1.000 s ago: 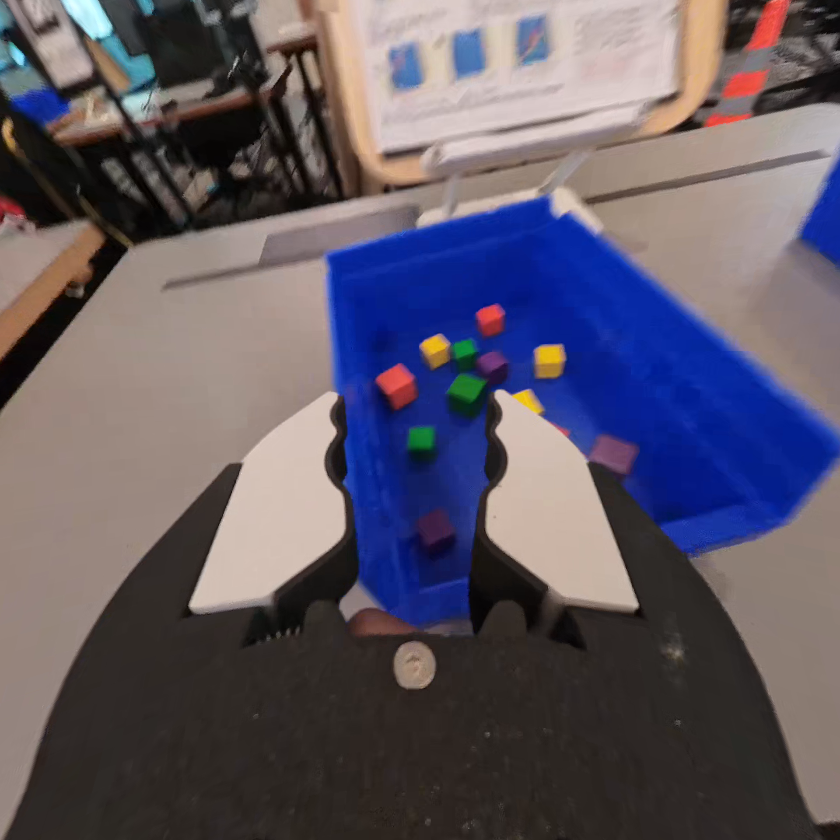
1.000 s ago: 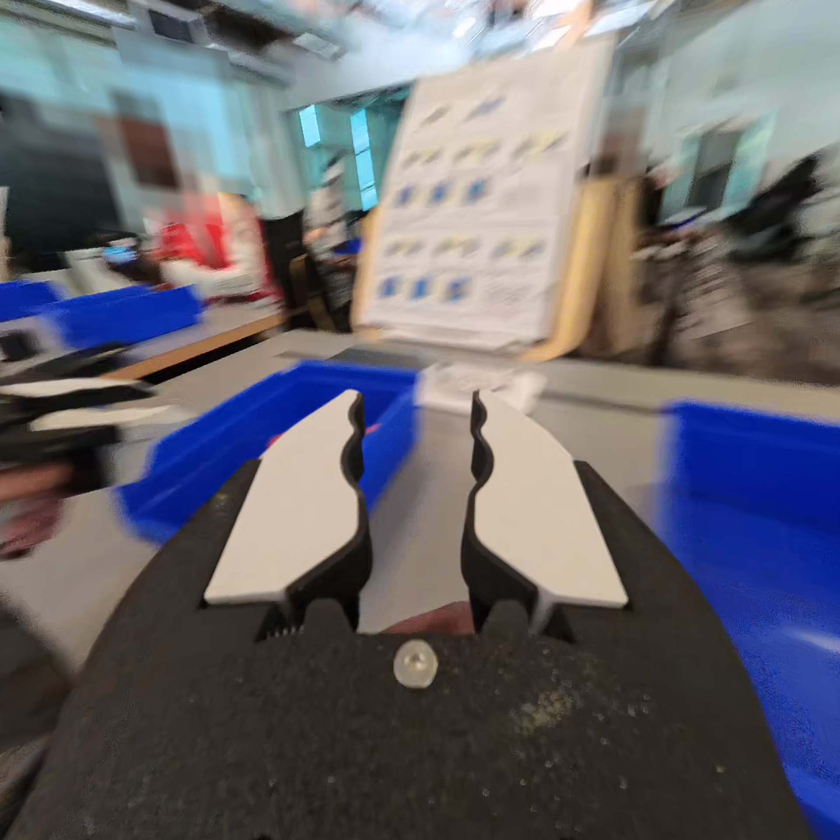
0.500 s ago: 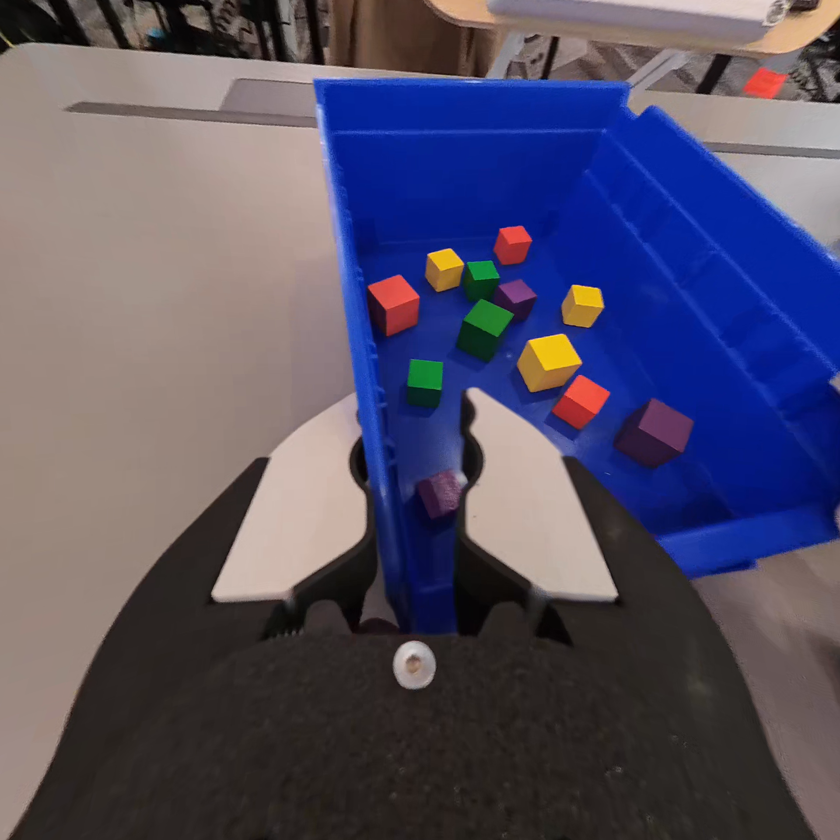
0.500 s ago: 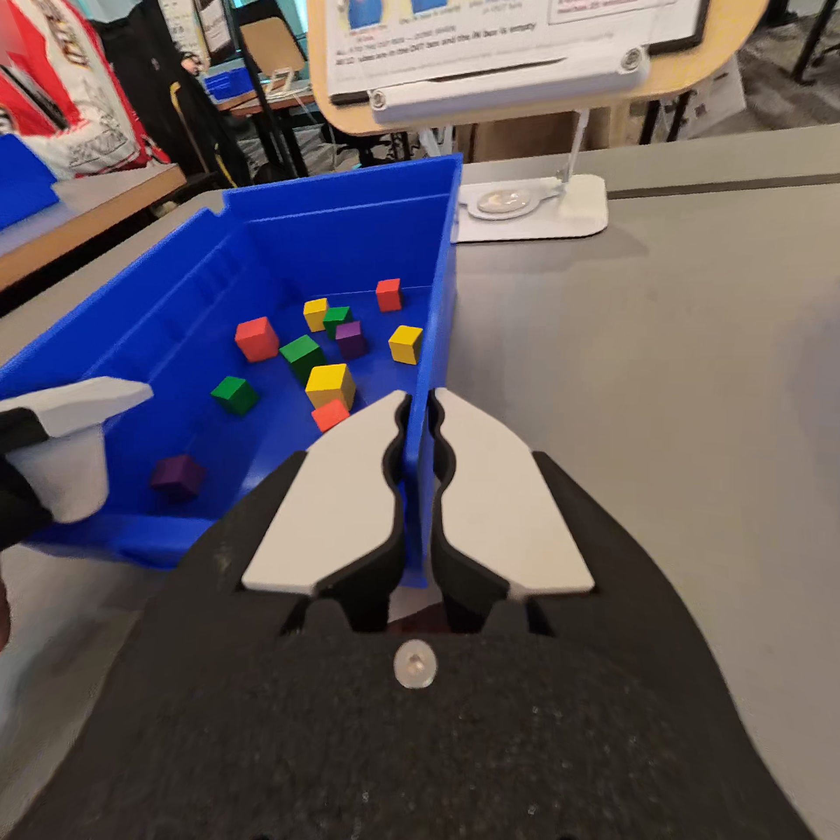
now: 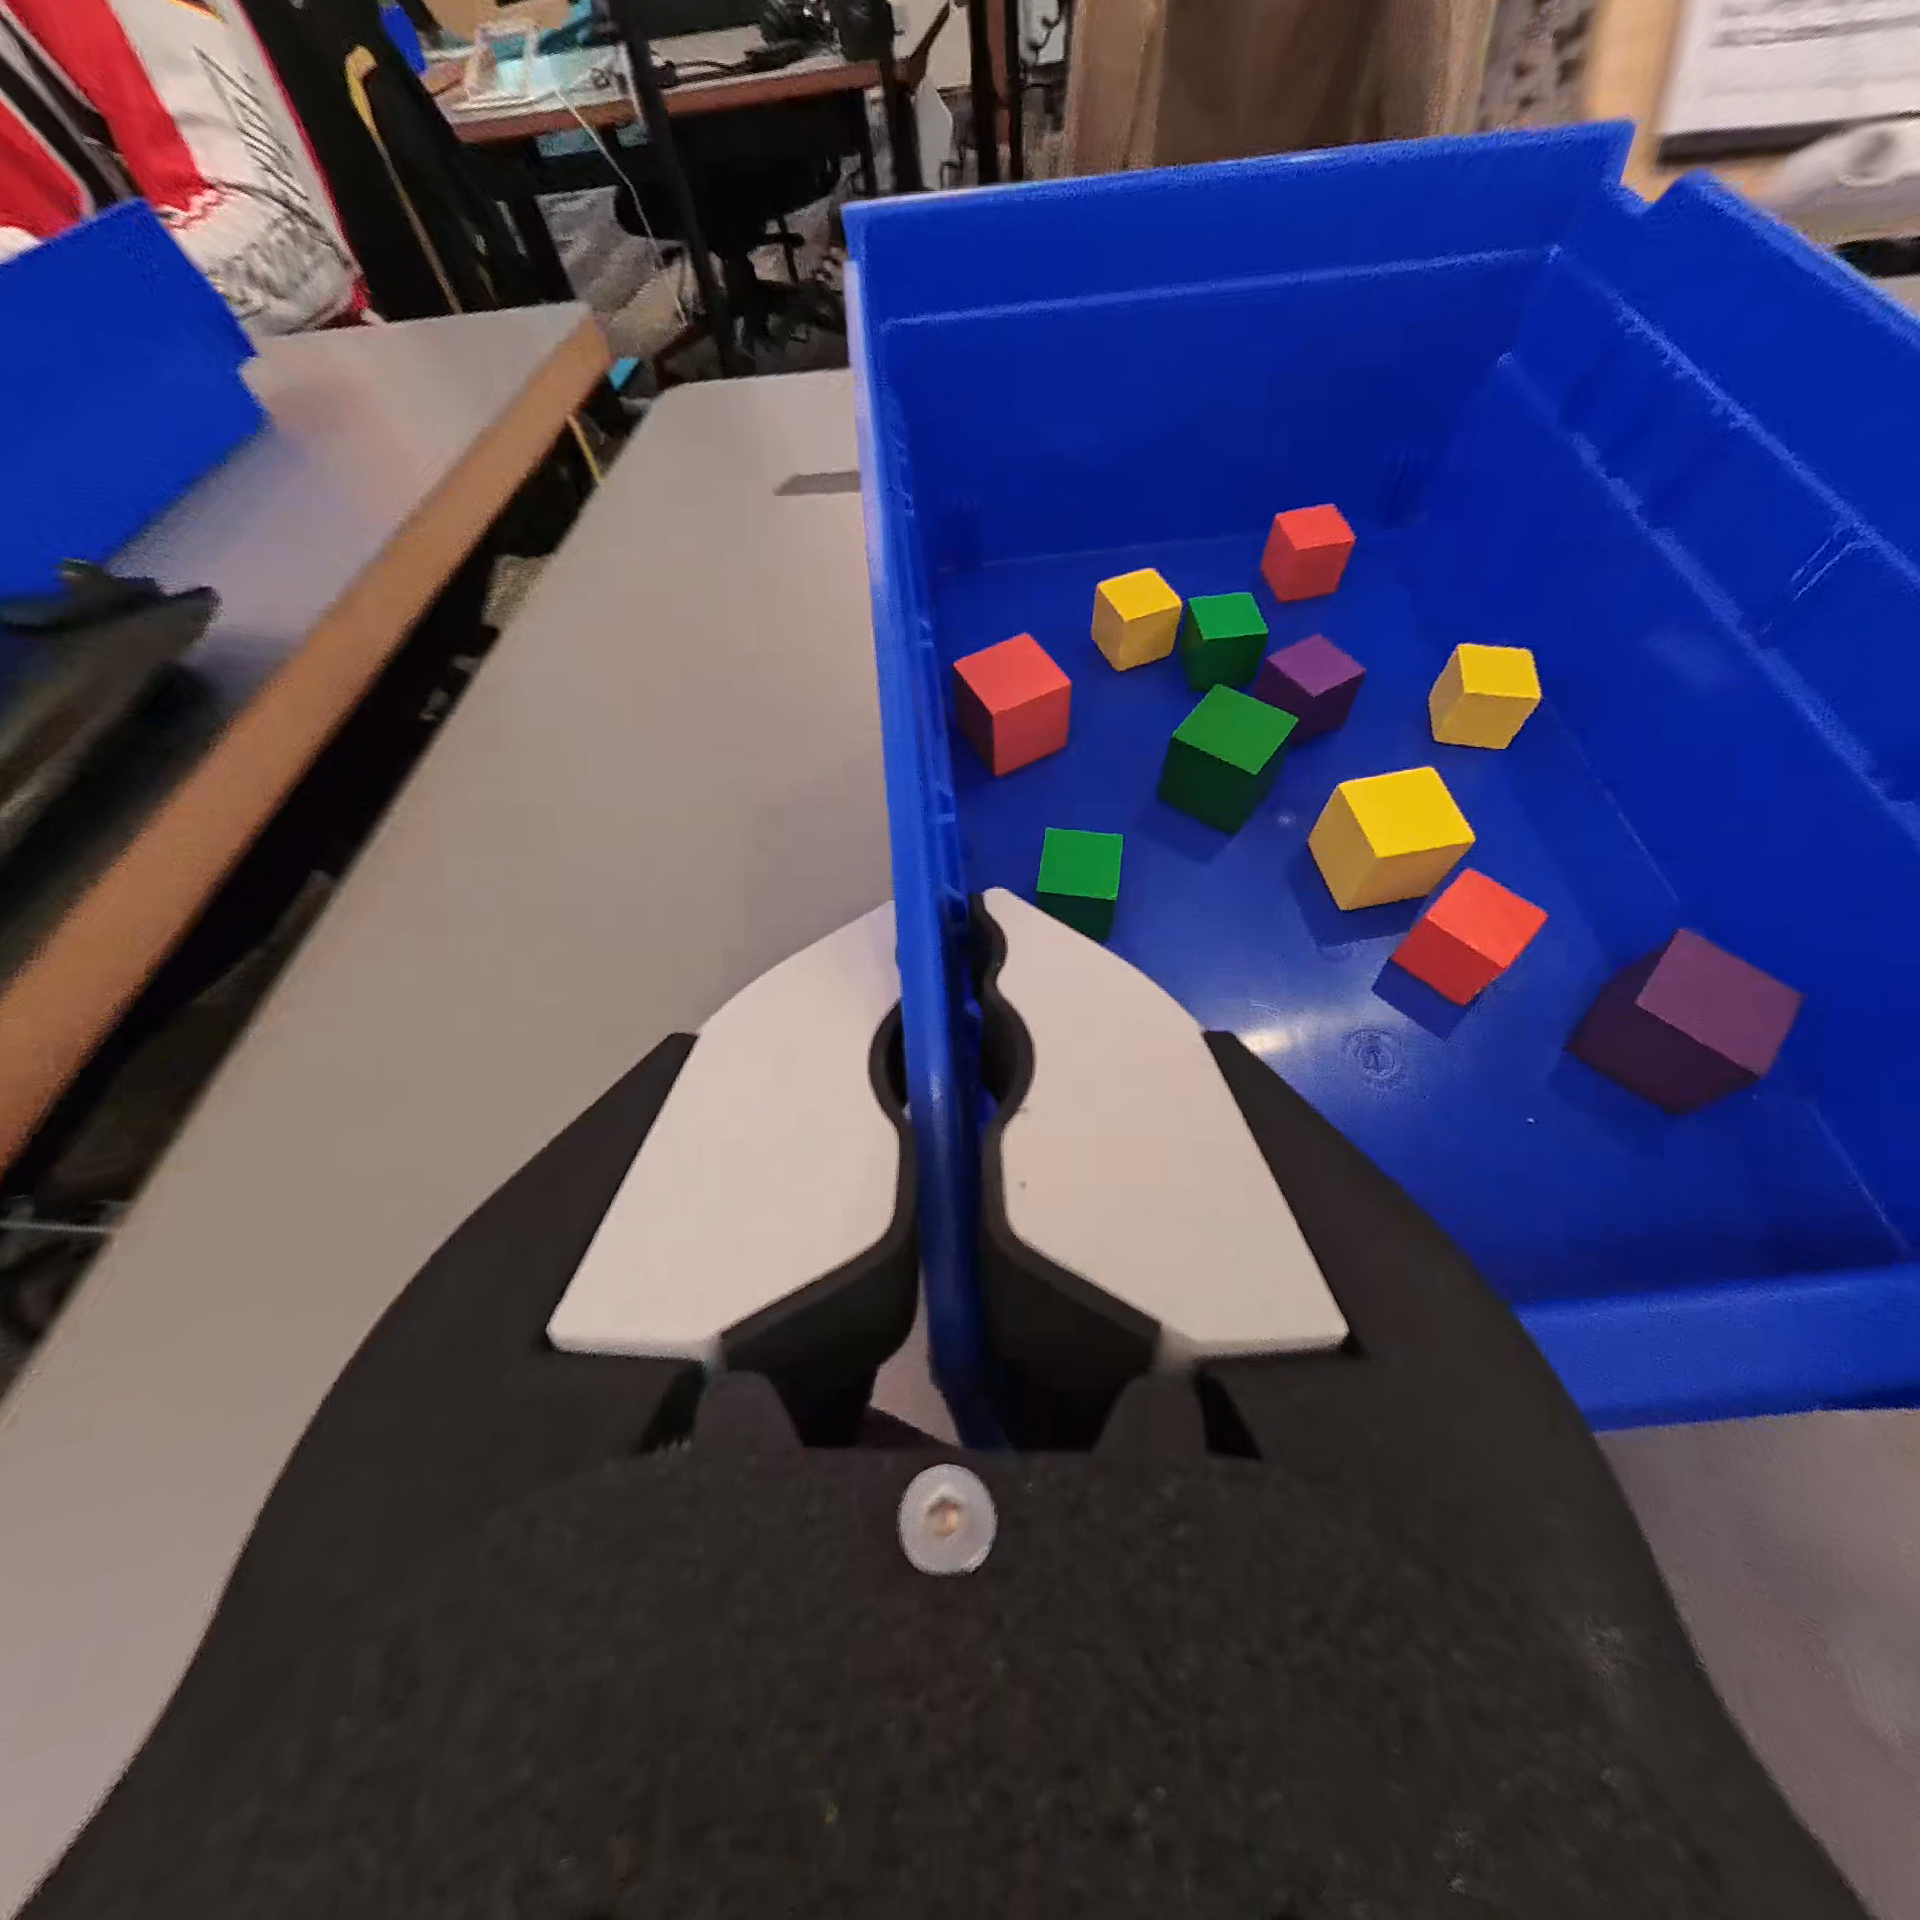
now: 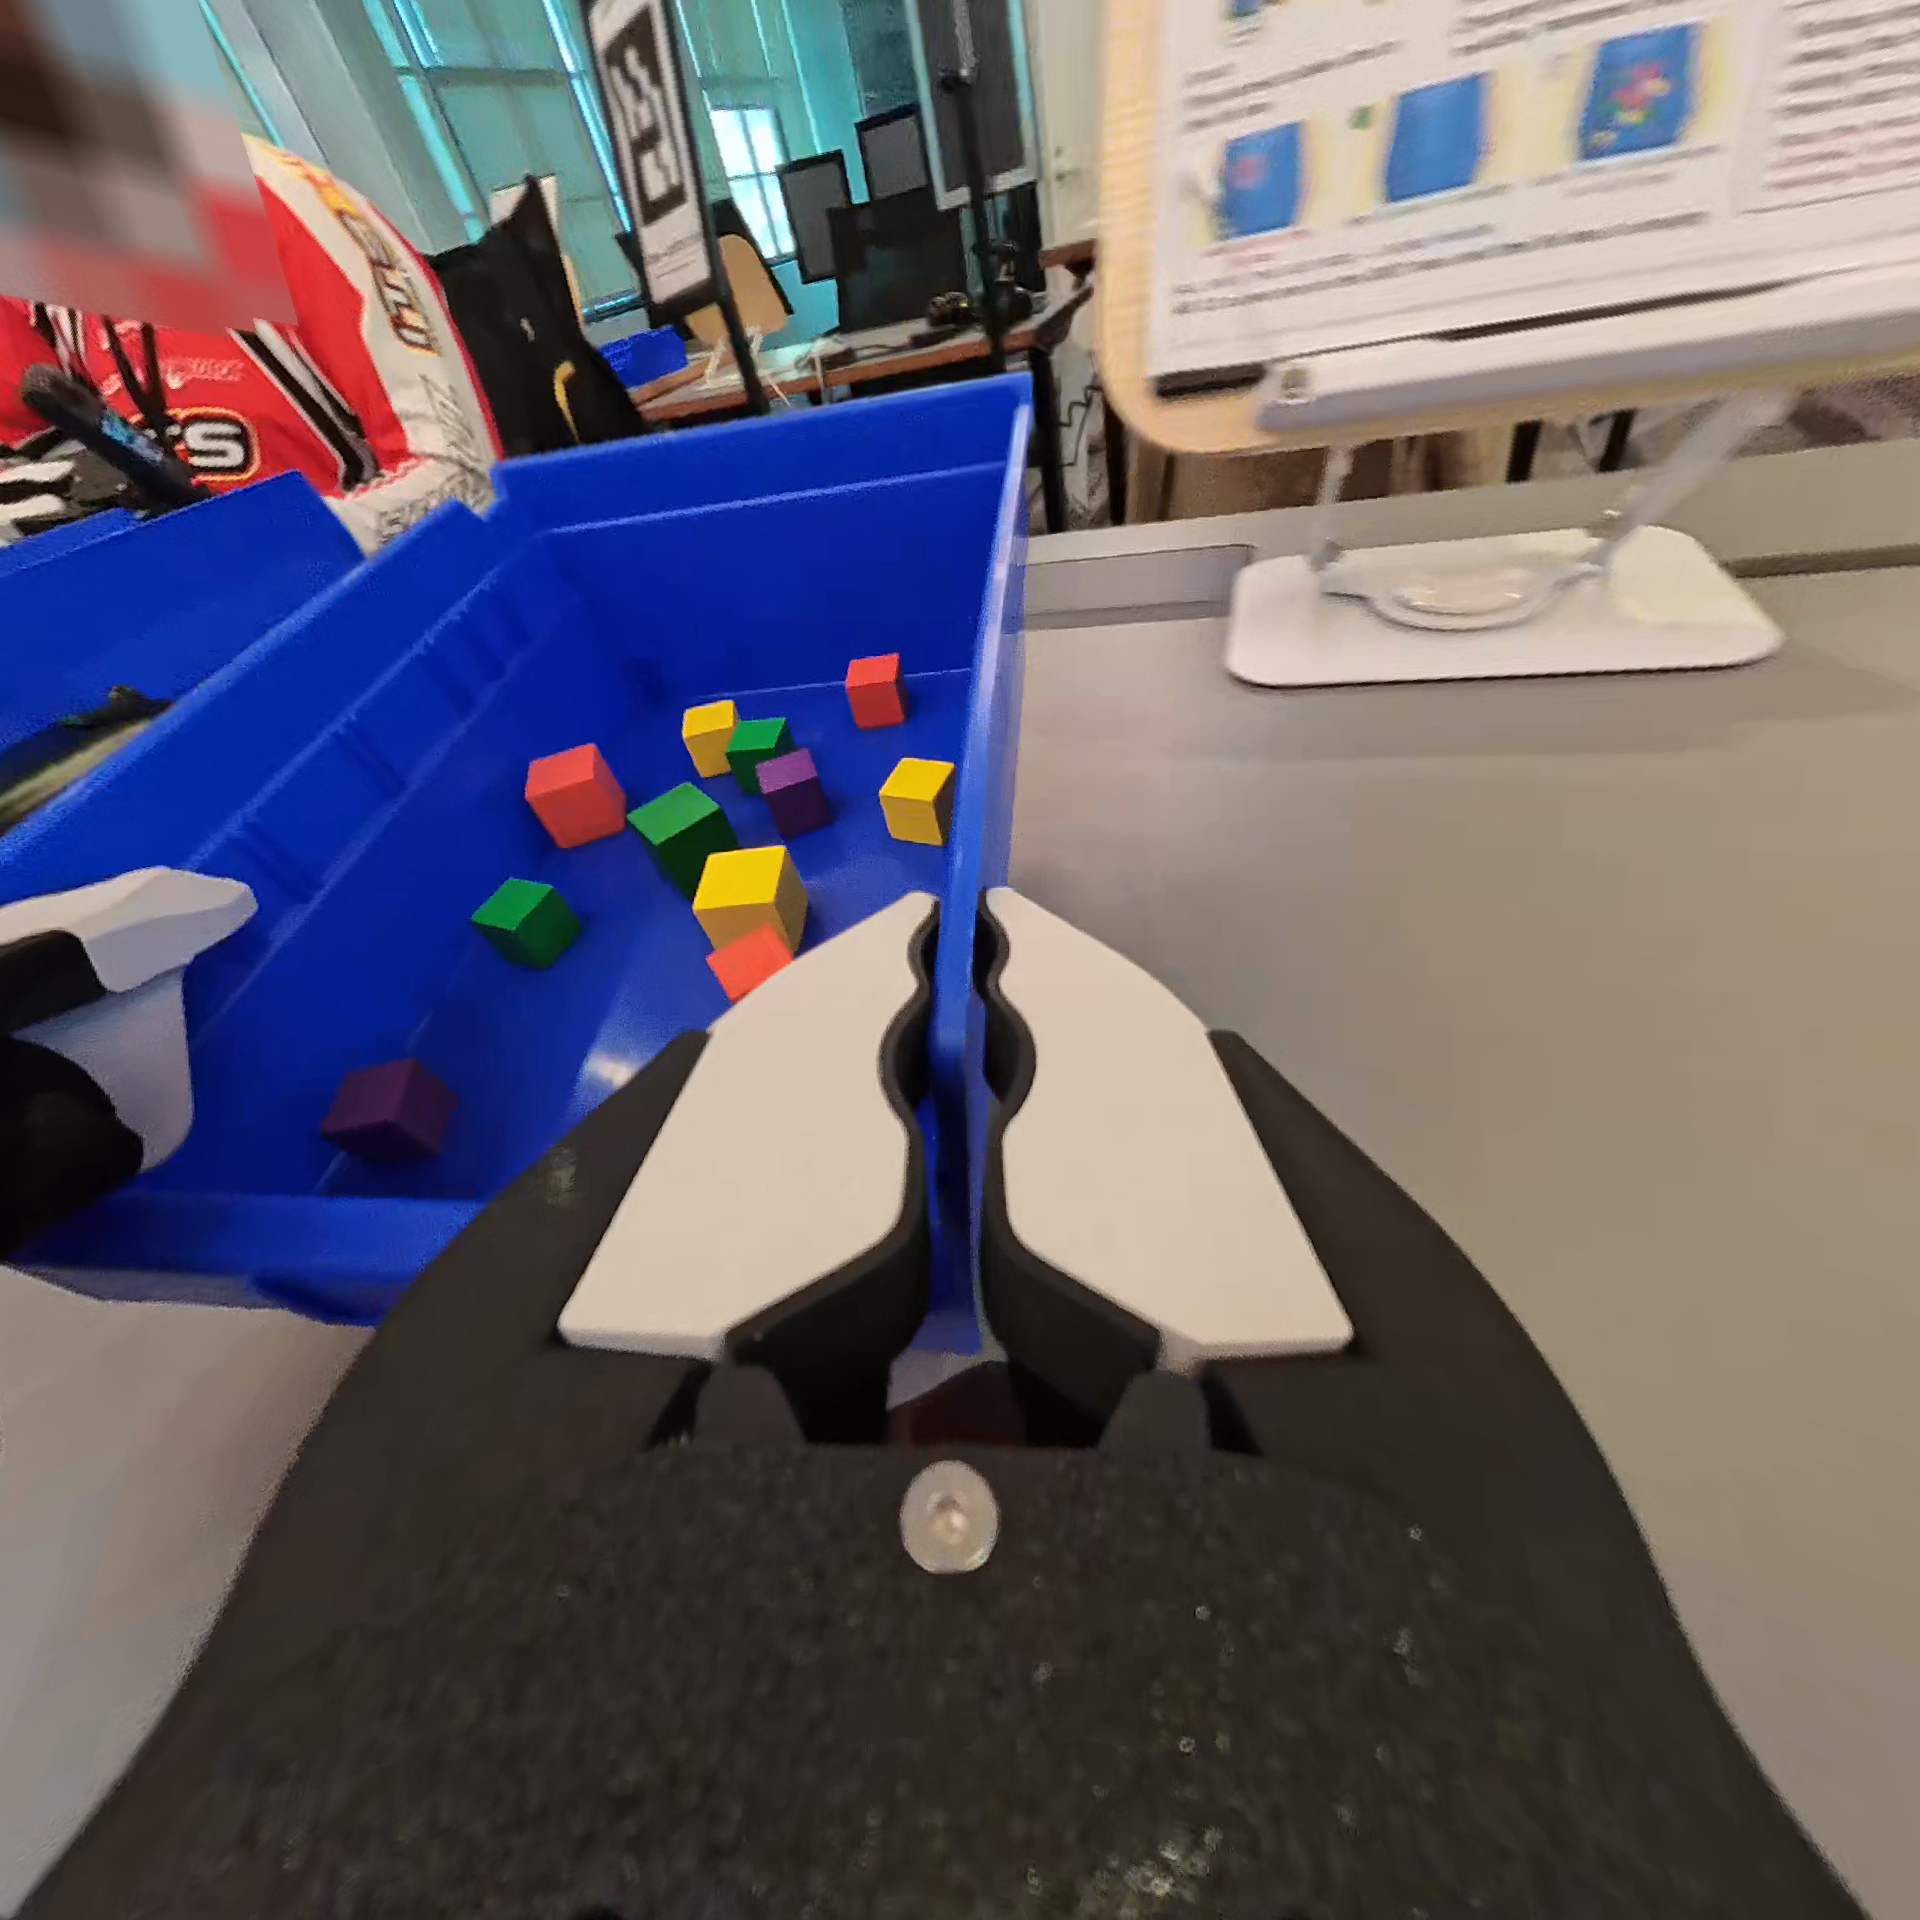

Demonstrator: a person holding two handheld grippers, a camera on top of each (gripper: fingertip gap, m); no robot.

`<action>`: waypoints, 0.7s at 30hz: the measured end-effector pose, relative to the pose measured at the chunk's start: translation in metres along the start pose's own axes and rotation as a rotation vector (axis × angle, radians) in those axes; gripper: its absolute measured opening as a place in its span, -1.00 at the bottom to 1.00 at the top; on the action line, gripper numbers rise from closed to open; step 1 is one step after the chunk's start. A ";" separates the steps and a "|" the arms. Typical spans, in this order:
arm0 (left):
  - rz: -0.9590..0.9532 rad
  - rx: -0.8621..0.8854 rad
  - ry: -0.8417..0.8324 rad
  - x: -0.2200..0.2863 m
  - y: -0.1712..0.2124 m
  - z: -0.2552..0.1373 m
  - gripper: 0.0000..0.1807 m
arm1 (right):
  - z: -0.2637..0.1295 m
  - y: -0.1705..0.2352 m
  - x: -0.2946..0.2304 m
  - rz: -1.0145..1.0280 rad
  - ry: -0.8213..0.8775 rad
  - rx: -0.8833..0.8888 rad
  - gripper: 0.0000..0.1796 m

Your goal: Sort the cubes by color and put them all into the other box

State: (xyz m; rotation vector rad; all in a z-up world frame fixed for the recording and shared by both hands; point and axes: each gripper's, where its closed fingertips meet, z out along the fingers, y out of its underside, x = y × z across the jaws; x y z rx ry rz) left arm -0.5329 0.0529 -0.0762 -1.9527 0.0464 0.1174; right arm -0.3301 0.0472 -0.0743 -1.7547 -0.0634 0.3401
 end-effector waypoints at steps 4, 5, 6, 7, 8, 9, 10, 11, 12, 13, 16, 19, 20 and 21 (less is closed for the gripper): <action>-0.005 -0.002 0.006 -0.072 0.004 0.023 -0.94 | 0.034 0.011 -0.068 -0.038 -0.006 -0.015 -0.95; -0.014 -0.006 0.008 -0.087 0.007 0.029 -0.95 | 0.042 0.015 -0.083 -0.047 -0.003 -0.023 -0.94; -0.019 -0.011 0.007 -0.101 0.012 0.034 -0.95 | 0.049 0.021 -0.096 -0.068 -0.002 -0.028 -0.95; -0.021 -0.015 0.009 -0.111 0.016 0.039 -0.95 | 0.055 0.028 -0.106 -0.090 0.005 -0.034 -0.95; -0.019 -0.020 0.015 -0.119 0.022 0.044 -0.95 | 0.060 0.036 -0.113 -0.112 0.015 -0.052 -0.95; -0.016 -0.035 0.025 -0.123 0.029 0.048 -0.95 | 0.063 0.044 -0.117 -0.116 0.019 -0.069 -0.95; -0.023 -0.059 0.039 -0.126 0.037 0.053 -0.94 | 0.065 0.047 -0.121 -0.092 0.008 -0.057 -0.94; -0.046 -0.054 0.062 -0.126 0.040 0.055 -0.94 | 0.065 0.047 -0.124 -0.080 -0.011 -0.054 -0.92; -0.065 -0.039 0.078 -0.125 0.040 0.056 -0.94 | 0.066 0.048 -0.124 -0.062 -0.016 -0.075 -0.90; -0.059 -0.035 0.075 -0.126 0.040 0.057 -0.94 | 0.066 0.048 -0.125 -0.037 -0.042 -0.083 -0.88; -0.023 -0.070 0.030 -0.132 0.041 0.058 -0.77 | 0.061 0.049 -0.127 -0.028 -0.179 -0.149 -0.79; -0.035 -0.007 -0.122 -0.146 0.017 0.021 -0.55 | 0.030 0.017 -0.104 -0.032 -0.304 -0.093 -0.49; -0.064 0.048 -0.140 -0.142 0.004 0.000 -0.55 | 0.011 0.004 -0.095 -0.054 -0.386 -0.053 -0.49; -0.110 0.082 -0.125 -0.129 -0.005 -0.020 -0.55 | -0.008 -0.004 -0.085 -0.091 -0.461 -0.030 -0.48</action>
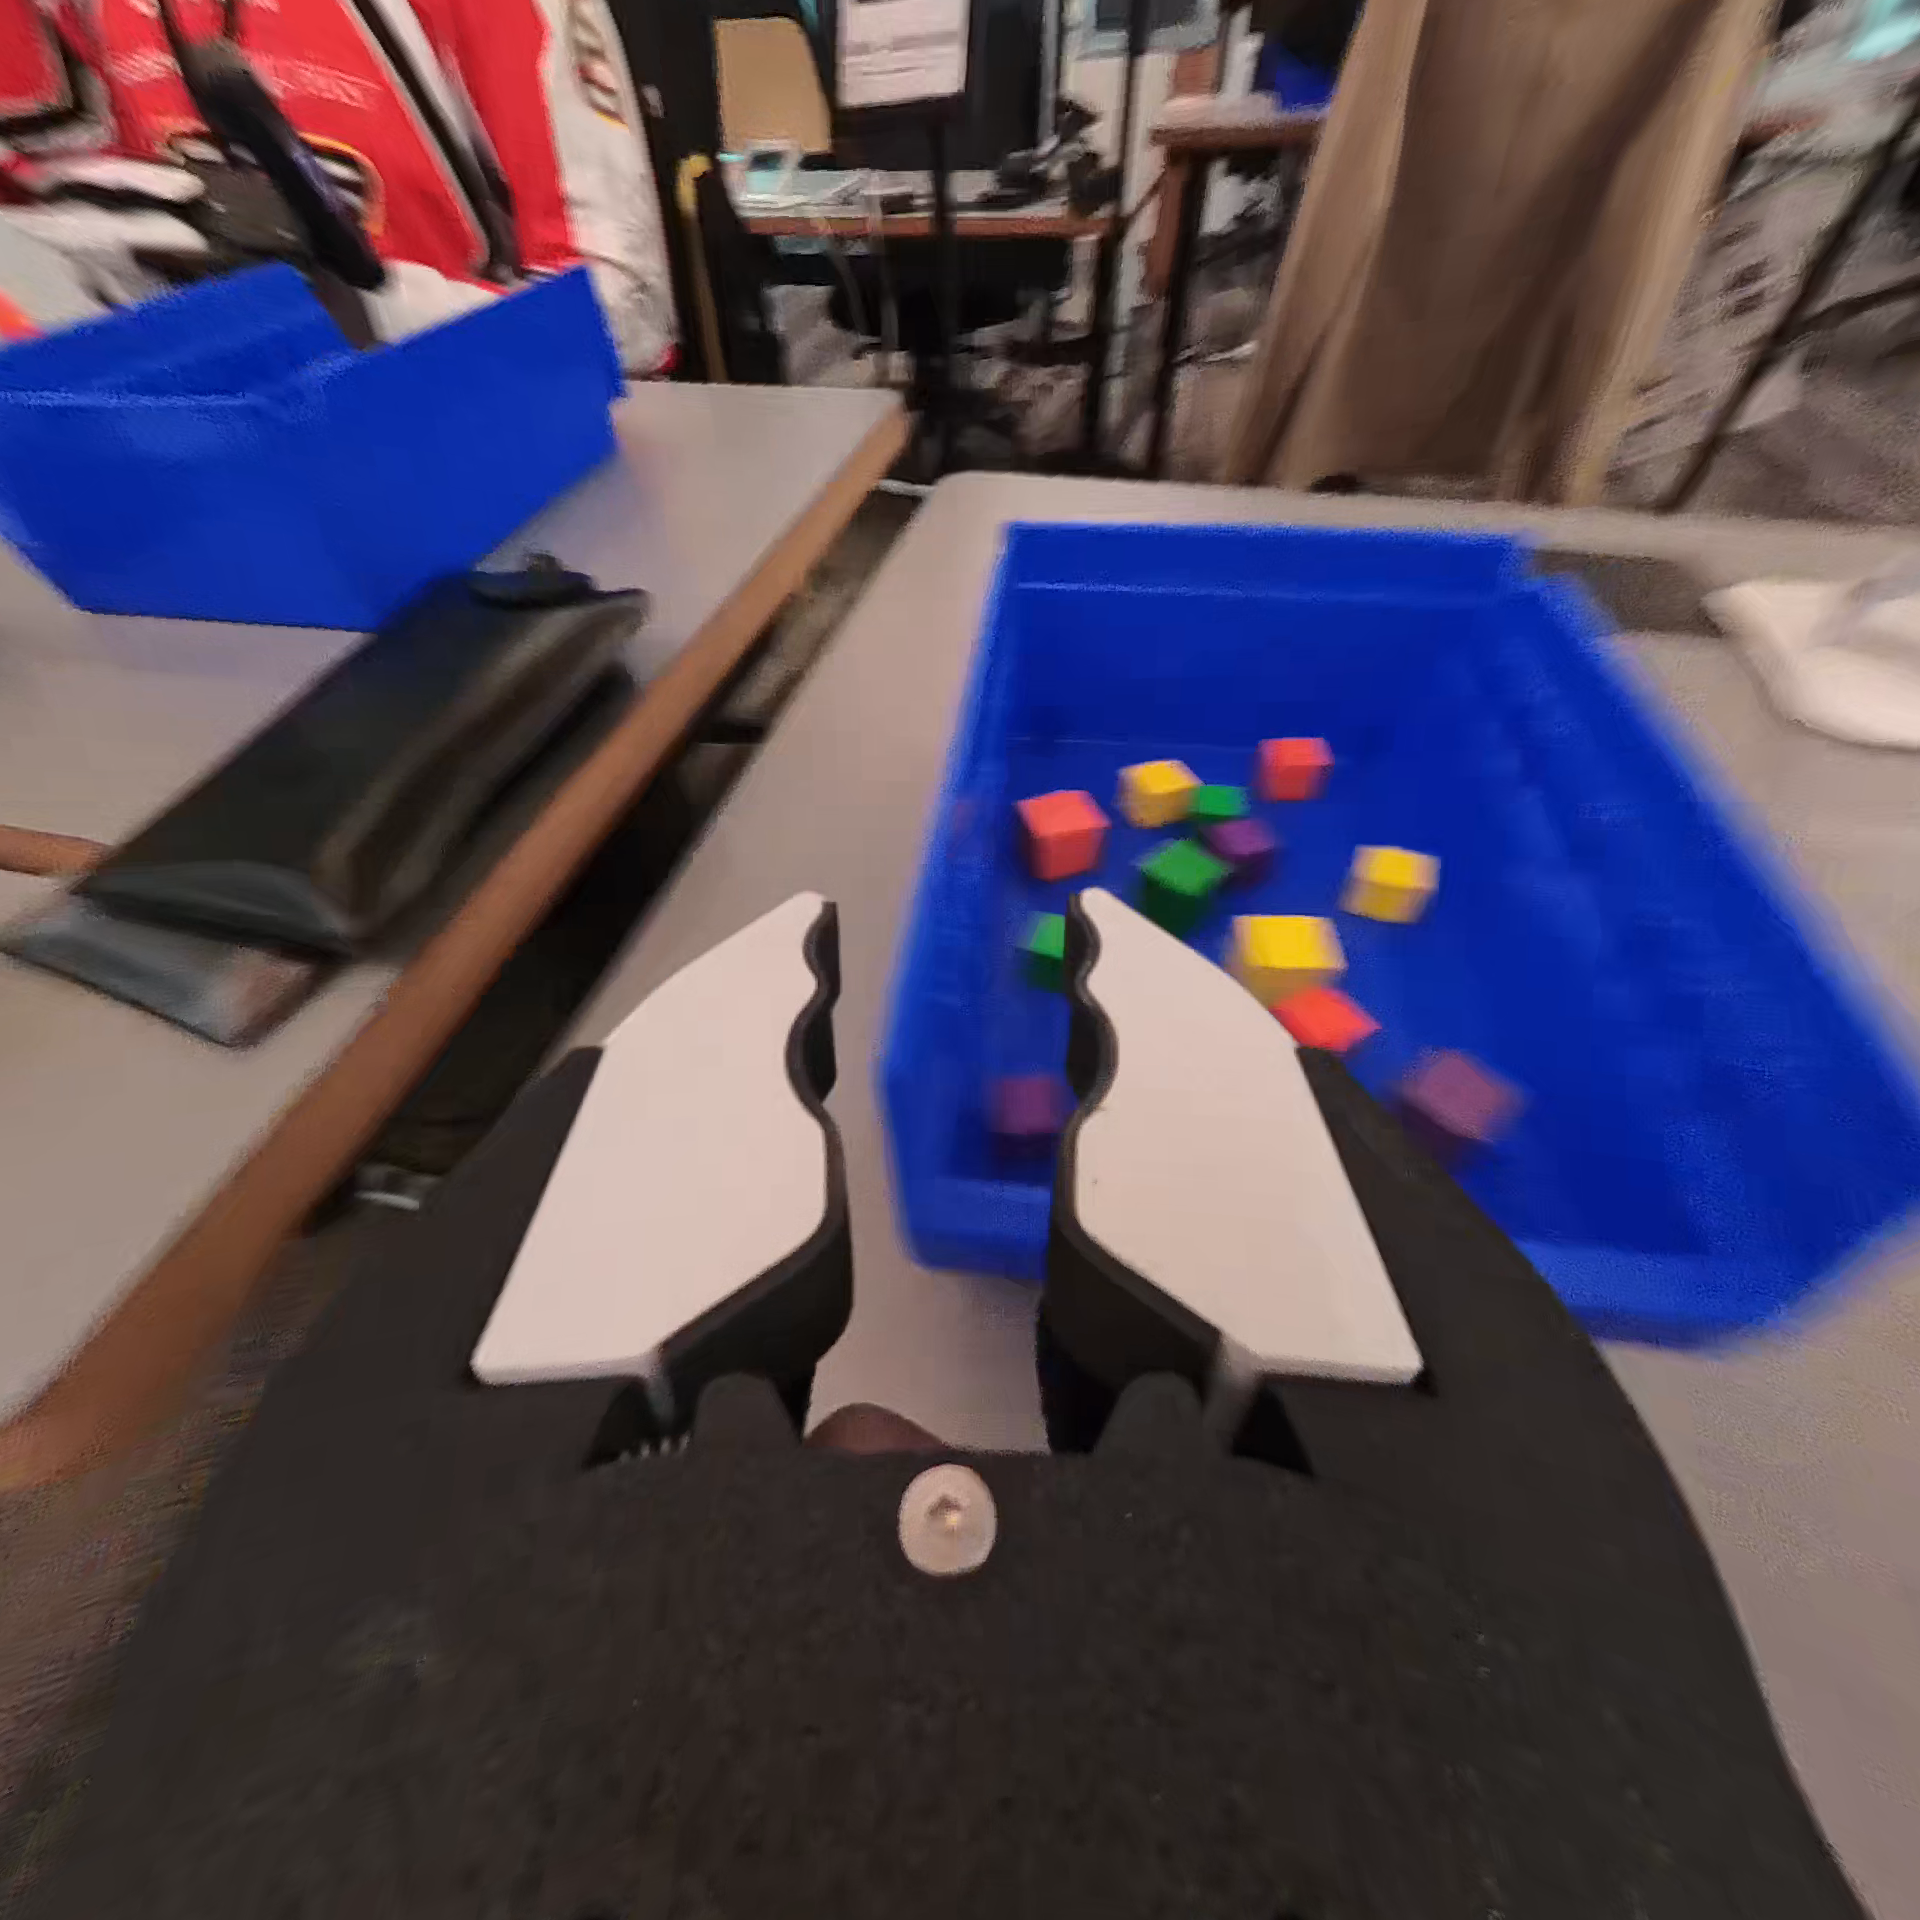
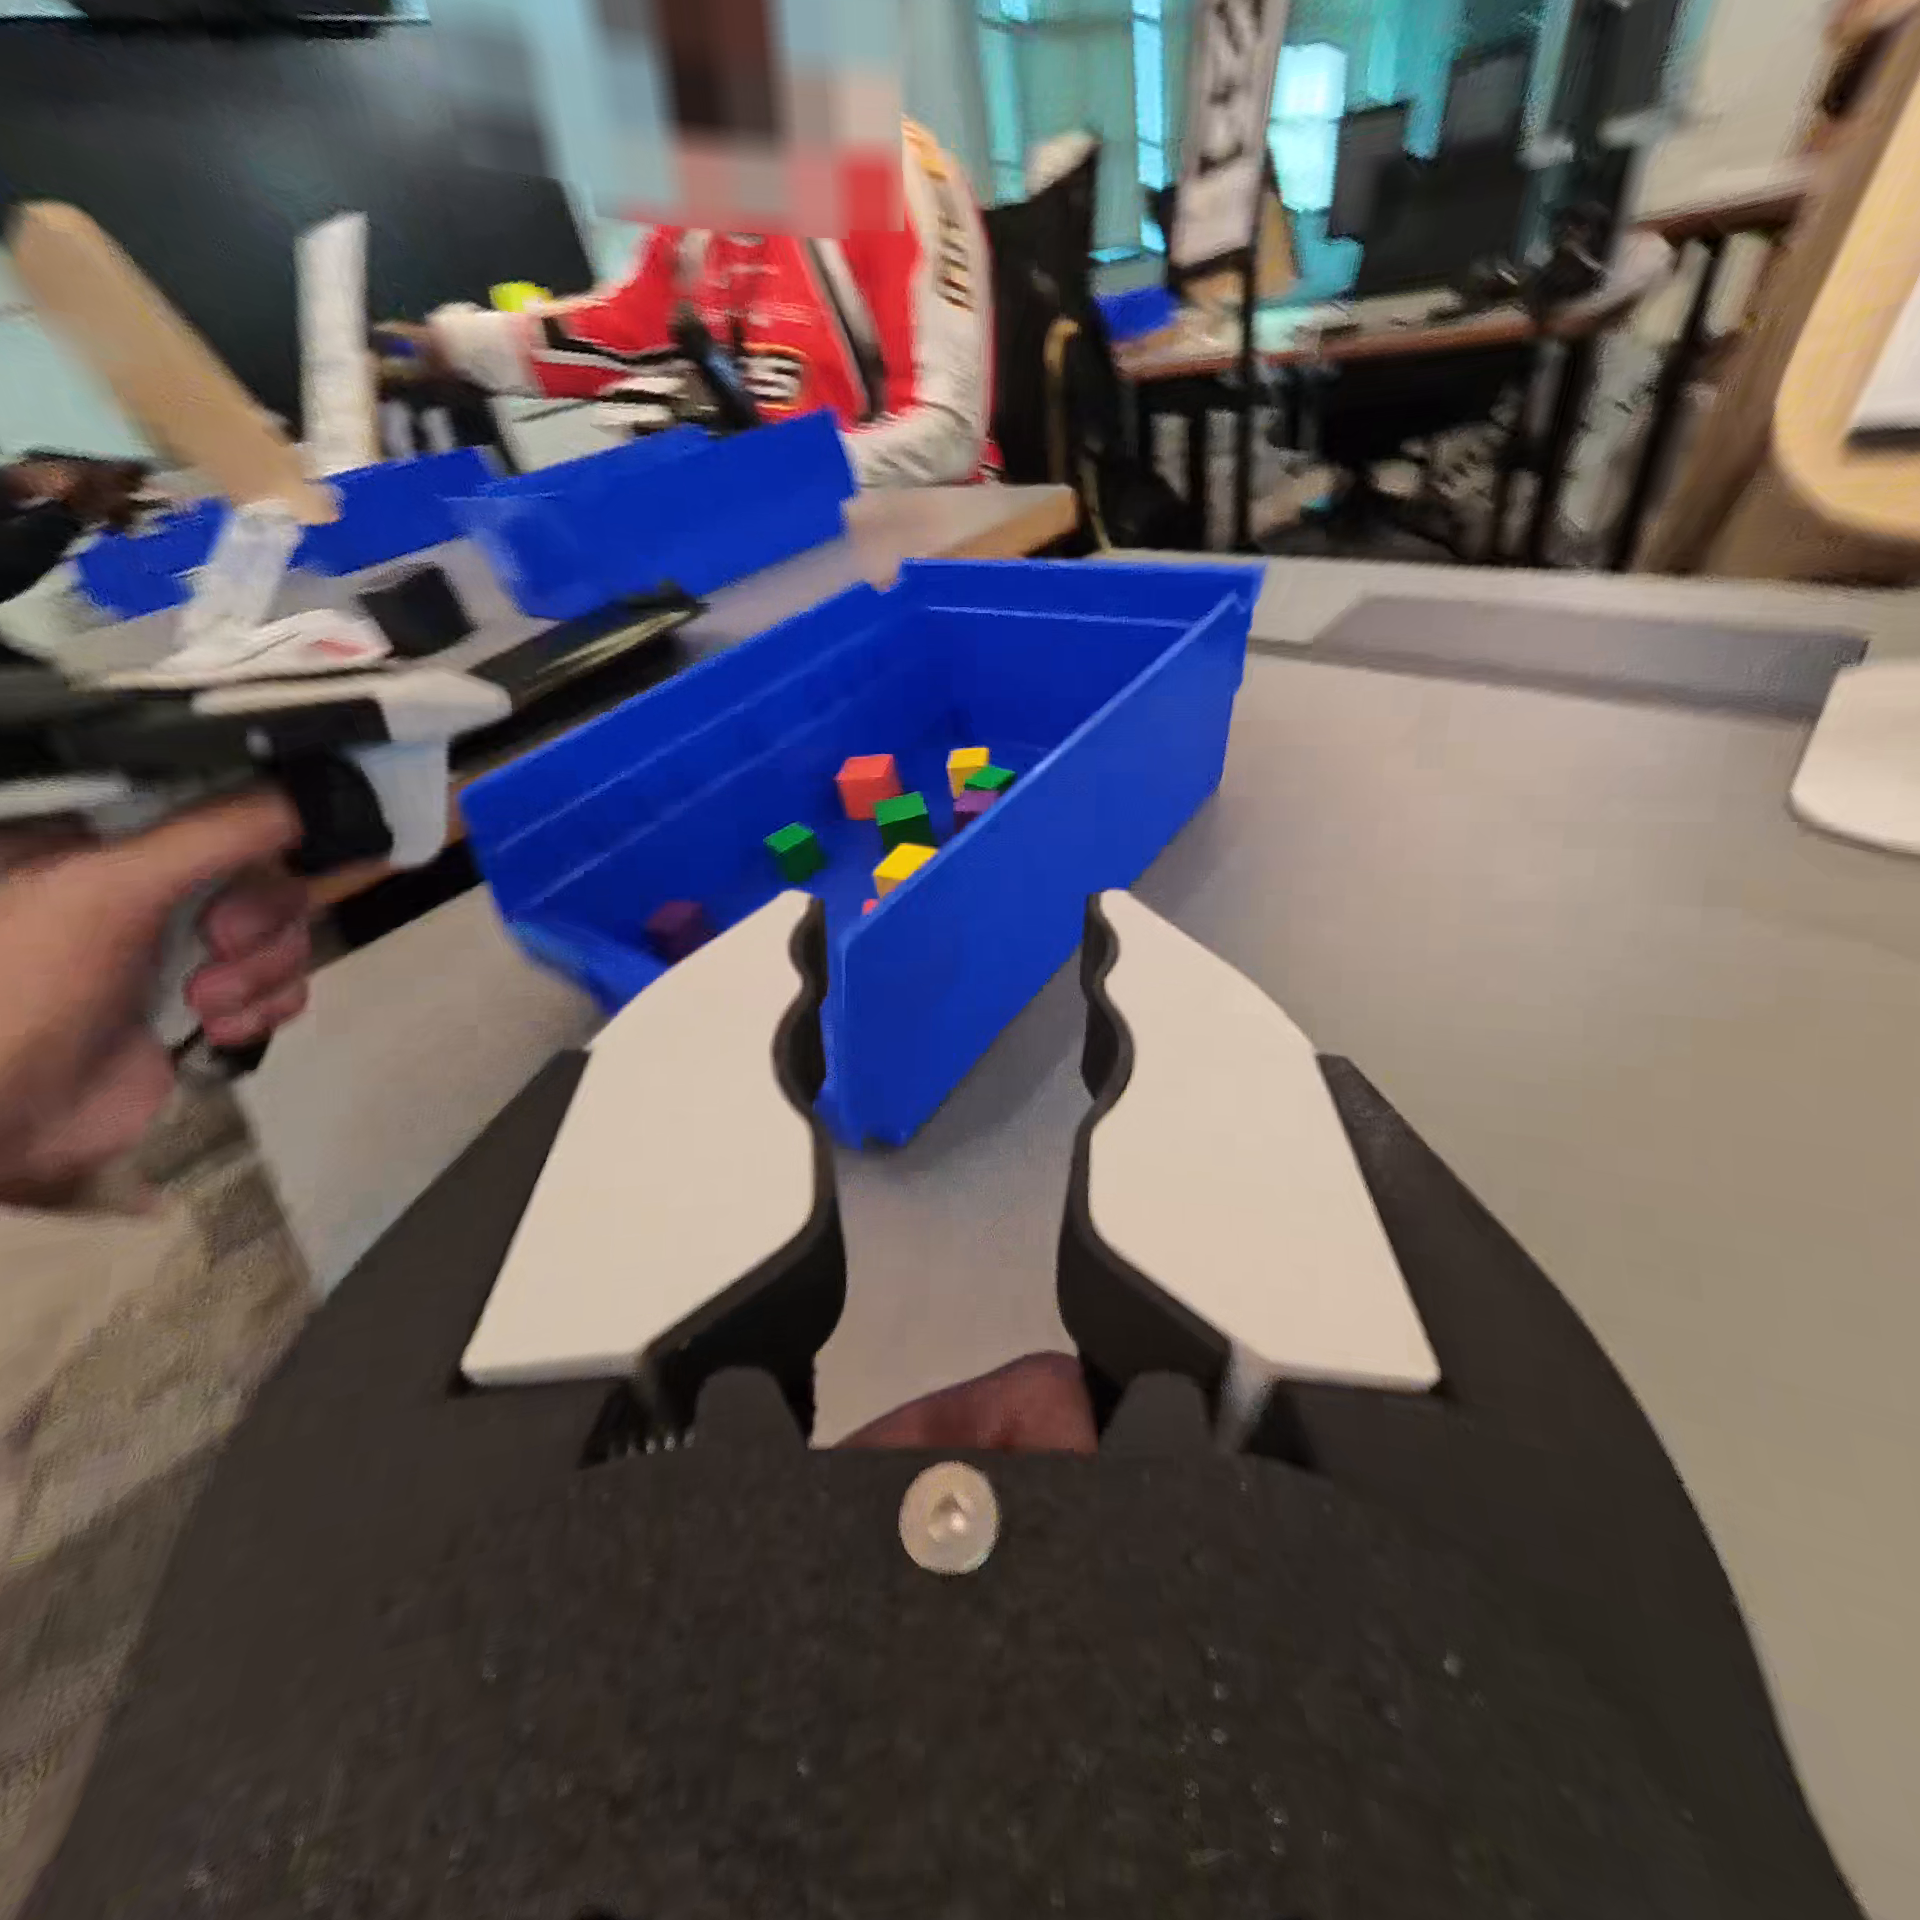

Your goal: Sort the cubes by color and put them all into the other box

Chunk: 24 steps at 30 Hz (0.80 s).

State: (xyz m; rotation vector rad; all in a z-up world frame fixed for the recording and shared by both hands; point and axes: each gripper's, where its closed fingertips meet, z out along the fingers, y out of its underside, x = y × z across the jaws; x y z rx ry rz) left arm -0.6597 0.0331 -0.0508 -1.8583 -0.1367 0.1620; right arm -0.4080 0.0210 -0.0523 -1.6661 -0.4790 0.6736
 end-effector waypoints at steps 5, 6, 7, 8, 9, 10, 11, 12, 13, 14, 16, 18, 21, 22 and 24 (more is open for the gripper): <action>-0.056 0.012 0.400 0.156 0.002 -0.080 -0.44 | -0.109 0.018 0.073 -0.177 -0.050 -0.093 -0.46; -0.041 0.019 0.438 0.184 0.010 -0.091 -0.46 | -0.129 0.025 0.095 -0.194 -0.012 -0.113 -0.46; -0.028 0.028 0.474 0.210 0.019 -0.100 -0.48 | -0.149 0.032 0.117 -0.208 0.026 -0.130 -0.44; -0.010 0.026 0.507 0.234 0.030 -0.108 -0.48 | -0.169 0.037 0.137 -0.213 0.066 -0.129 -0.42; 0.009 0.021 0.532 0.255 0.042 -0.113 -0.47 | -0.191 0.038 0.155 -0.206 0.109 -0.105 -0.42; 0.030 0.023 0.551 0.272 0.053 -0.118 -0.47 | -0.212 0.040 0.169 -0.193 0.141 -0.071 -0.43; 0.065 0.032 0.566 0.287 0.063 -0.123 -0.47 | -0.233 0.041 0.180 -0.184 0.168 -0.032 -0.47; 0.112 0.045 0.568 0.298 0.071 -0.125 -0.48 | -0.252 0.043 0.186 -0.196 0.185 0.007 -0.51; 0.158 0.055 0.558 0.305 0.078 -0.126 -0.49 | -0.267 0.044 0.191 -0.219 0.208 0.023 -0.51; 0.192 0.061 0.551 0.312 0.084 -0.126 -0.52 | -0.280 0.045 0.195 -0.239 0.233 0.030 -0.51; 0.221 0.045 0.563 0.323 0.091 -0.125 -0.52 | -0.298 0.043 0.195 -0.252 0.252 0.051 -0.51; 0.180 0.019 0.597 0.329 0.088 -0.123 -0.52 | -0.303 0.039 0.193 -0.273 0.250 0.064 -0.51; 0.149 -0.004 0.564 0.318 0.083 -0.112 -0.52 | -0.300 0.034 0.198 -0.350 0.283 0.067 -0.51; 0.146 -0.011 0.539 0.311 0.082 -0.107 -0.52 | -0.298 0.036 0.200 -0.367 0.288 0.059 -0.52; 0.148 -0.017 0.447 0.286 0.073 -0.093 -0.54 | -0.293 0.044 0.203 -0.365 0.293 0.023 -0.52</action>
